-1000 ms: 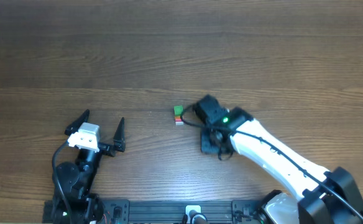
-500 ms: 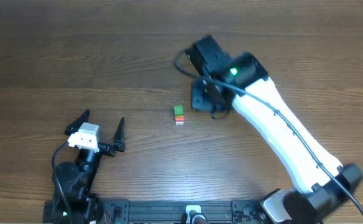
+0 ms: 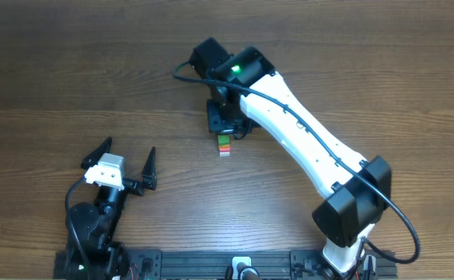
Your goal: Stack Cubes
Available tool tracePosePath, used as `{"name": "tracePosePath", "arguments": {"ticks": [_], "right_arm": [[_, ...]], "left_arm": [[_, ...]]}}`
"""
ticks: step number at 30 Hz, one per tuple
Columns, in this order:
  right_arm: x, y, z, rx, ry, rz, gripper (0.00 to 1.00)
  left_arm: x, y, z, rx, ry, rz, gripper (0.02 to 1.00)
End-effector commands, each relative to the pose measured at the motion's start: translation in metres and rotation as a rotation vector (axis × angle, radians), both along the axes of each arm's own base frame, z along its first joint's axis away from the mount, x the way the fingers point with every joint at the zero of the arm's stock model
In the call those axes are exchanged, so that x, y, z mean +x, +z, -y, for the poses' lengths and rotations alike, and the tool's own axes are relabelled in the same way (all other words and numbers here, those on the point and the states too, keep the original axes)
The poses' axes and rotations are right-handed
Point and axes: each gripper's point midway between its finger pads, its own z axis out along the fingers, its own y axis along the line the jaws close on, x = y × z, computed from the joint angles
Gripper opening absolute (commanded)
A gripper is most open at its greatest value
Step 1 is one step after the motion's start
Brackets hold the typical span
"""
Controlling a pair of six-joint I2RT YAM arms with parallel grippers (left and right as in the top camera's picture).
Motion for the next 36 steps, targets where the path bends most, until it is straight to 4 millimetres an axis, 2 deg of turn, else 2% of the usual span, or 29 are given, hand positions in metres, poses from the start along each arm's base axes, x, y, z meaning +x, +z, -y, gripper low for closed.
{"name": "tracePosePath", "arguments": {"ticks": [1,9,36], "right_arm": [[-0.005,-0.003,-0.015,0.018,0.028,-0.022,0.086],[-0.009,-0.021,-0.022,0.003,0.032,-0.076,0.088],[-0.003,-0.041,-0.022,-0.041,0.031,-0.088,0.093]], "left_arm": [[0.000,-0.002,0.000,0.018,-0.001,0.002,1.000],[0.000,-0.002,0.000,0.018,-0.001,0.003,0.998],[0.000,-0.002,0.000,0.018,-0.001,0.002,1.000]]}}
